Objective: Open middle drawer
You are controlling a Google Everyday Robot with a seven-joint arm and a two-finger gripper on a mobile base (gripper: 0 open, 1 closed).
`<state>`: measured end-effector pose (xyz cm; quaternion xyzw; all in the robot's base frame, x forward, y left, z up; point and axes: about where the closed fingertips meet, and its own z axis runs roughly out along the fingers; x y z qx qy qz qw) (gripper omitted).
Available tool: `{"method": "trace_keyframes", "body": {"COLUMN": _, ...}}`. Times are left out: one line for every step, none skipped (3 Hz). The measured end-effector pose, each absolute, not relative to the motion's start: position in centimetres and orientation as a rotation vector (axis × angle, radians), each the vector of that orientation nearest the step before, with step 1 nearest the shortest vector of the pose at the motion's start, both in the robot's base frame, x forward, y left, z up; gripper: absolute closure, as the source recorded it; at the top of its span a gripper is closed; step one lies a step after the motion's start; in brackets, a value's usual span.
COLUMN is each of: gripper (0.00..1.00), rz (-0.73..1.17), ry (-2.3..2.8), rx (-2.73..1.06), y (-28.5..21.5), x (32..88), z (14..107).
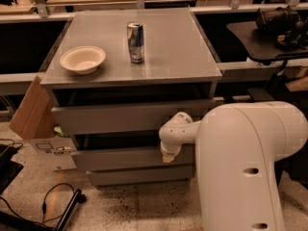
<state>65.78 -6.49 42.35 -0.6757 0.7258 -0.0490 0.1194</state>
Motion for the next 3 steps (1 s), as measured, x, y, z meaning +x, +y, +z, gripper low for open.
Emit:
{"method": "trace_keyframes", "body": {"gripper": 0.00, "rz": -0.143, "ry": 2.122, "rx": -1.976, "y": -6.49, "x": 65.77, "z": 42.38}}
{"method": "trace_keyframes", "body": {"gripper": 0.00, "rz": -0.143, "ry": 2.122, "rx": -1.976, "y": -6.49, "x": 65.76, "z": 42.38}}
{"method": "trace_keyframes", "body": {"gripper": 0.22, "rz": -0.132, "ry": 2.131, "rx": -1.984, "y": -6.49, "x": 65.49, "z": 42.06}}
